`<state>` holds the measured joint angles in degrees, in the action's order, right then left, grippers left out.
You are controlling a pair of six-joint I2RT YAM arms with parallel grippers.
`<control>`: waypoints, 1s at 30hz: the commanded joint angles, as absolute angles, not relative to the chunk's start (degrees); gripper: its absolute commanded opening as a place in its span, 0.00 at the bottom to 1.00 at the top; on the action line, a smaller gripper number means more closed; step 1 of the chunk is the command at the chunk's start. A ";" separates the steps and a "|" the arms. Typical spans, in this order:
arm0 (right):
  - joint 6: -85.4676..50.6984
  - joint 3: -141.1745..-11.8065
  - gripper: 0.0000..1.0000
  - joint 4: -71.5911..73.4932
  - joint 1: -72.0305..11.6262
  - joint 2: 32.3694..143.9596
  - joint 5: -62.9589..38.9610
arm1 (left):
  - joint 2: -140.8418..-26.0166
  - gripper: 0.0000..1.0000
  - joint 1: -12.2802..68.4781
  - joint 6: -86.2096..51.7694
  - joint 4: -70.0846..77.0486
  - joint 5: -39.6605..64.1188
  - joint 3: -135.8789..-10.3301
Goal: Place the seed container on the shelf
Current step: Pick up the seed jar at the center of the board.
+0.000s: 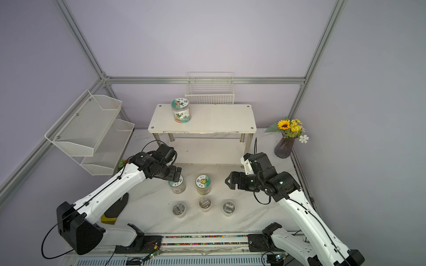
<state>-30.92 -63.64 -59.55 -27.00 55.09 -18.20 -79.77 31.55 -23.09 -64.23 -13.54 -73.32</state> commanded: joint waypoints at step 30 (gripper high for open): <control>-29.19 -63.63 0.97 -58.64 -26.81 57.06 -16.26 | -92.11 1.00 31.38 -24.96 -53.61 -9.15 -68.20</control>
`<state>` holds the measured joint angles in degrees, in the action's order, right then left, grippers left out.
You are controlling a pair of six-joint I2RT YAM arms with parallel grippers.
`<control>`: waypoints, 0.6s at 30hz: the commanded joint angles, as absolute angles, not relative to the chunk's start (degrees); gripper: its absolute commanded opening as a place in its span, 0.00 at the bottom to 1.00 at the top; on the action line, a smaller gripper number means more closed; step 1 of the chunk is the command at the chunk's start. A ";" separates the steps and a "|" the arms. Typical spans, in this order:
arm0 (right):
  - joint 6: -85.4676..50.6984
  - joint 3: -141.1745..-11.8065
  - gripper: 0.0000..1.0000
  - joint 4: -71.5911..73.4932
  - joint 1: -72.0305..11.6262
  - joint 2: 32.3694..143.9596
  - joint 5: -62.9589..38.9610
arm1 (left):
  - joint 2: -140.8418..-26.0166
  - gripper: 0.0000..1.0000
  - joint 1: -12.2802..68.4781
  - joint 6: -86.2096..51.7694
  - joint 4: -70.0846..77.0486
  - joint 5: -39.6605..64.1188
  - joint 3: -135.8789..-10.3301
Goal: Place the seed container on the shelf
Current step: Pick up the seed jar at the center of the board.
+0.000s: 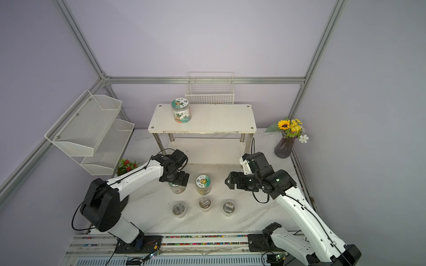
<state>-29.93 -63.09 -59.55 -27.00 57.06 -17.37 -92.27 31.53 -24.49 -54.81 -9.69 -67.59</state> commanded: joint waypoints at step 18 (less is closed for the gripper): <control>-29.09 -64.23 0.97 -58.67 -26.81 57.85 -16.28 | -90.00 0.75 30.06 -23.65 -54.82 -6.90 -68.01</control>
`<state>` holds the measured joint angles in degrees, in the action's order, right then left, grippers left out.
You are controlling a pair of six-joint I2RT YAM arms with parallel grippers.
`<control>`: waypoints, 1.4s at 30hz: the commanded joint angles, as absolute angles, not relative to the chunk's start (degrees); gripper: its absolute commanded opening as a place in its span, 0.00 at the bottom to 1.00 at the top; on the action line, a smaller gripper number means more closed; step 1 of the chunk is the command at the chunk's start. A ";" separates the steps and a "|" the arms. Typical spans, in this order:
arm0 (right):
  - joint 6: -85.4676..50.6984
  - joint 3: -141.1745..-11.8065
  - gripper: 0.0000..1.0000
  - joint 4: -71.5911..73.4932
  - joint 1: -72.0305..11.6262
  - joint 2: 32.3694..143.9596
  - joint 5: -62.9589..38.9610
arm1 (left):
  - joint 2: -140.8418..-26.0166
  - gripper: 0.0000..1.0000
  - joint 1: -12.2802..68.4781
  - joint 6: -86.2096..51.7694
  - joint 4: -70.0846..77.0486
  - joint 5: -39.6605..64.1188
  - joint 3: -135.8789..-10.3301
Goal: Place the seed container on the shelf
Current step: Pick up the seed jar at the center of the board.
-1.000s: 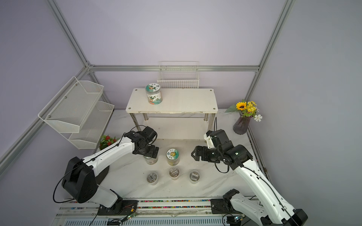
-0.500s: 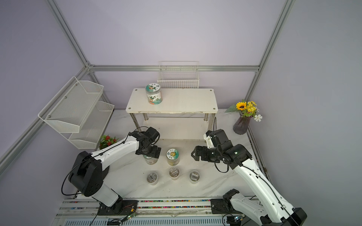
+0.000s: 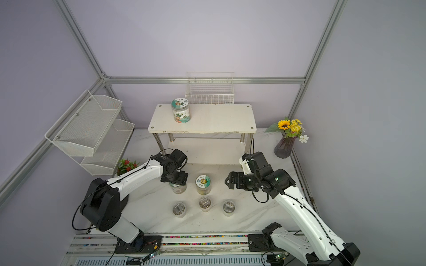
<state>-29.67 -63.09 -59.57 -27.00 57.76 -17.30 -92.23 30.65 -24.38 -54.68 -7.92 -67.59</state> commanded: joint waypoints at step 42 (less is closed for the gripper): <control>9.66 -47.13 0.97 -0.79 -65.52 56.94 7.03 | -73.47 0.35 30.37 -7.49 -79.64 8.54 -93.01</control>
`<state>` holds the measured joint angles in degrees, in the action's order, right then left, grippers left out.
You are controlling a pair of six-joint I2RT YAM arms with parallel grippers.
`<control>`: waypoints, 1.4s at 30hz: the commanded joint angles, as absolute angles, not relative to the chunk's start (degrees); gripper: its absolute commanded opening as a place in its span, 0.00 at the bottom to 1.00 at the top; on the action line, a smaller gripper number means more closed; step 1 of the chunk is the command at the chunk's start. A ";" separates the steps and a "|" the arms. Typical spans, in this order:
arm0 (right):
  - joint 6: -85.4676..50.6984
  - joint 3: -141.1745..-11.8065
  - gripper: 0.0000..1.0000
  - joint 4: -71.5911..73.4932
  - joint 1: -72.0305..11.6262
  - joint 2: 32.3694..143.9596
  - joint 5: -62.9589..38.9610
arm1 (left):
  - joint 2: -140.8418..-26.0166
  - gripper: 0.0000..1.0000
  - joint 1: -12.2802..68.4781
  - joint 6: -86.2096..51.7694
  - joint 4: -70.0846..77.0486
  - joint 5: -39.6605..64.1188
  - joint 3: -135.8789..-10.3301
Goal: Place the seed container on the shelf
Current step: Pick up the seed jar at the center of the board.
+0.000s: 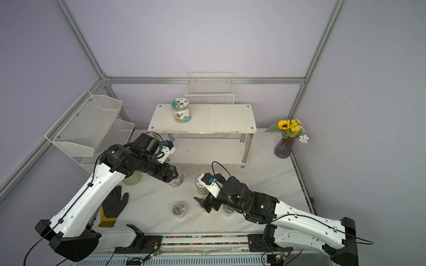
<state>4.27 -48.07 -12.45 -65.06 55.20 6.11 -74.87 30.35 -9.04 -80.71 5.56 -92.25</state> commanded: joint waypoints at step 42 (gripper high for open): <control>9.15 -47.02 0.97 26.86 -62.41 76.59 -1.09 | -71.60 0.43 32.21 -6.78 -78.57 12.99 -92.11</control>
